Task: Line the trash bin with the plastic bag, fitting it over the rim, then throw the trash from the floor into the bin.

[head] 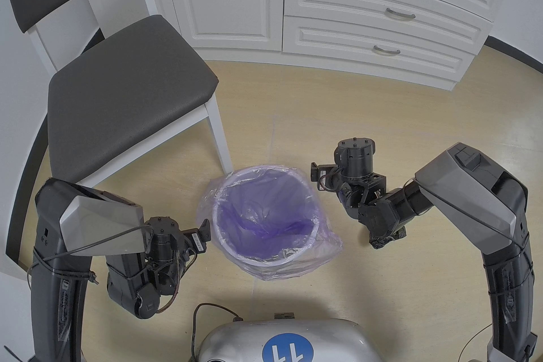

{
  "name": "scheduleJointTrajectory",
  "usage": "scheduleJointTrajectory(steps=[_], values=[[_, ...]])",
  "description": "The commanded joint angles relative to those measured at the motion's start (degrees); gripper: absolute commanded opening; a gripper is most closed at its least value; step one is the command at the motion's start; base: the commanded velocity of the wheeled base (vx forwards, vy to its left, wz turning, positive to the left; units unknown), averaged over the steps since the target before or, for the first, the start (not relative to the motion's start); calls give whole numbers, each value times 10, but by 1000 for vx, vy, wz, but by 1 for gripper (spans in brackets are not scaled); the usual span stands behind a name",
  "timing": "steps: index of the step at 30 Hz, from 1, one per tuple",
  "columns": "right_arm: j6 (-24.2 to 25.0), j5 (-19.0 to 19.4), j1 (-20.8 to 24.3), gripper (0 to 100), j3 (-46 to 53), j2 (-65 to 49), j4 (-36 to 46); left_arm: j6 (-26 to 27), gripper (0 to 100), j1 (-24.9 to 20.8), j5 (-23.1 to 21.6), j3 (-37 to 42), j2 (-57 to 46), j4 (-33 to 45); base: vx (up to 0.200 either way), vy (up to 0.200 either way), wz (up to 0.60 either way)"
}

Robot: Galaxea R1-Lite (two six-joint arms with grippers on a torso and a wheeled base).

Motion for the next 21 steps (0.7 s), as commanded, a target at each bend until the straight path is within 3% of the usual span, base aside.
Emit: scheduleJointTrajectory(steps=[1, 10, 21], values=[[1, 0, 1, 100, 0, 22, -1, 0, 100, 0, 0, 0, 2, 0, 0, 0, 0], [2, 0, -11, 100, -12, 61, -2, 0, 100, 5, 0, -5, 10, 1, 0, 0, 0], [15, 1, -25, 100, -3, 23, -31, 0, 100, 25, -1, -27, 29, 1, 0, 0, 0]])
